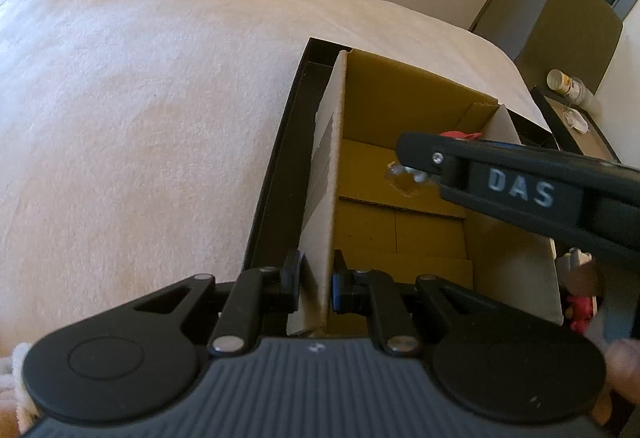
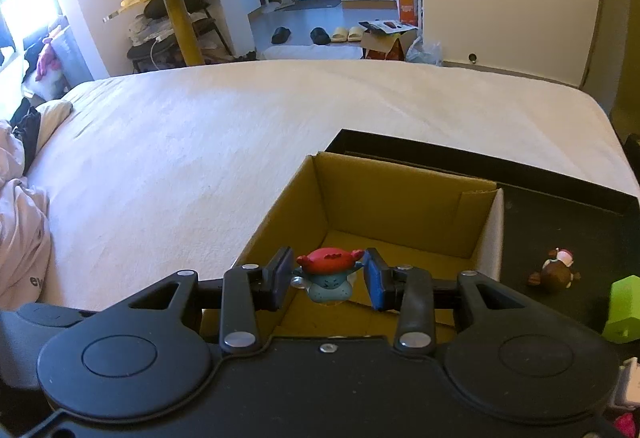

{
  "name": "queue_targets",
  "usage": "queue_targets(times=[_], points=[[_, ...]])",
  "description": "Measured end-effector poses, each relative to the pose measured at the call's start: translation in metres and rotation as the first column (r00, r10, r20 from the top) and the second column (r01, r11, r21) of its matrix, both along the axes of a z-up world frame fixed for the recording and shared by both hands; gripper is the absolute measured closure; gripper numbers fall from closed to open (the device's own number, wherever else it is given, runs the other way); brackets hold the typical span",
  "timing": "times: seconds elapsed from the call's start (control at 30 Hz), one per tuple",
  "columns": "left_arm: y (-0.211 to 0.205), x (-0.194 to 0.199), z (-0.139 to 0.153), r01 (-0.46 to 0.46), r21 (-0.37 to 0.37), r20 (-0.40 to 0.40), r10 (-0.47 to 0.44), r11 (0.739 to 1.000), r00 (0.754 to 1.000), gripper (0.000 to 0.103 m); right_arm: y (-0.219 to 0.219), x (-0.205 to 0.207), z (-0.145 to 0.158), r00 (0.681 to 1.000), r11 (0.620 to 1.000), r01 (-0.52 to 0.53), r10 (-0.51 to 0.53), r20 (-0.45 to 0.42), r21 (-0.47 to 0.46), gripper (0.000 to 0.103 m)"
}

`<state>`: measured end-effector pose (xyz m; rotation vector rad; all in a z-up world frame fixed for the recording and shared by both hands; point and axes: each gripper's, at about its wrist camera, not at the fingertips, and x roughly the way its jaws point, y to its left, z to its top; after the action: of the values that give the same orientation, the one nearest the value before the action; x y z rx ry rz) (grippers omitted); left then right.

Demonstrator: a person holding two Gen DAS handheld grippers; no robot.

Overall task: Organize rigid objects
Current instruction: 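Lower the figurine into the box and open the right gripper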

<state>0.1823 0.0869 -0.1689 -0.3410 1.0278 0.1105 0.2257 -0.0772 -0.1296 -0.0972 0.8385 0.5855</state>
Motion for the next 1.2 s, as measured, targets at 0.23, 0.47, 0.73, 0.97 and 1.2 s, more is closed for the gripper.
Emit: queue_targets(times=[0.23, 0.47, 0.73, 0.97, 1.2], points=[[0.003, 0.0, -0.001, -0.007, -0.018, 0.006, 0.007, 1.0, 1.0, 0.09, 0.006, 0.007, -0.005, 1.0, 1.0, 0.003, -0.003, -0.014, 0.004, 0.064], [0.003, -0.001, -0.001, -0.011, -0.028, 0.008, 0.012, 1.0, 1.0, 0.089, 0.005, 0.01, -0.004, 1.0, 0.999, 0.013, -0.014, 0.004, 0.051, 0.06], [0.002, 0.0, 0.0, -0.009, -0.021, 0.007, 0.009, 1.0, 1.0, 0.089, -0.016, -0.004, 0.006, 1.0, 0.998, 0.029, -0.029, 0.009, 0.063, 0.06], [0.001, 0.001, -0.001, -0.01, -0.012, 0.004, 0.01, 1.0, 1.0, 0.089, -0.035, -0.015, 0.014, 0.999, 0.997, 0.05, -0.05, 0.004, 0.059, 0.06], [0.0, 0.0, 0.0, -0.01, -0.002, 0.001, 0.01, 1.0, 1.0, 0.089, -0.057, -0.023, 0.017, 0.996, 0.995, 0.088, -0.088, 0.004, 0.048, 0.06]])
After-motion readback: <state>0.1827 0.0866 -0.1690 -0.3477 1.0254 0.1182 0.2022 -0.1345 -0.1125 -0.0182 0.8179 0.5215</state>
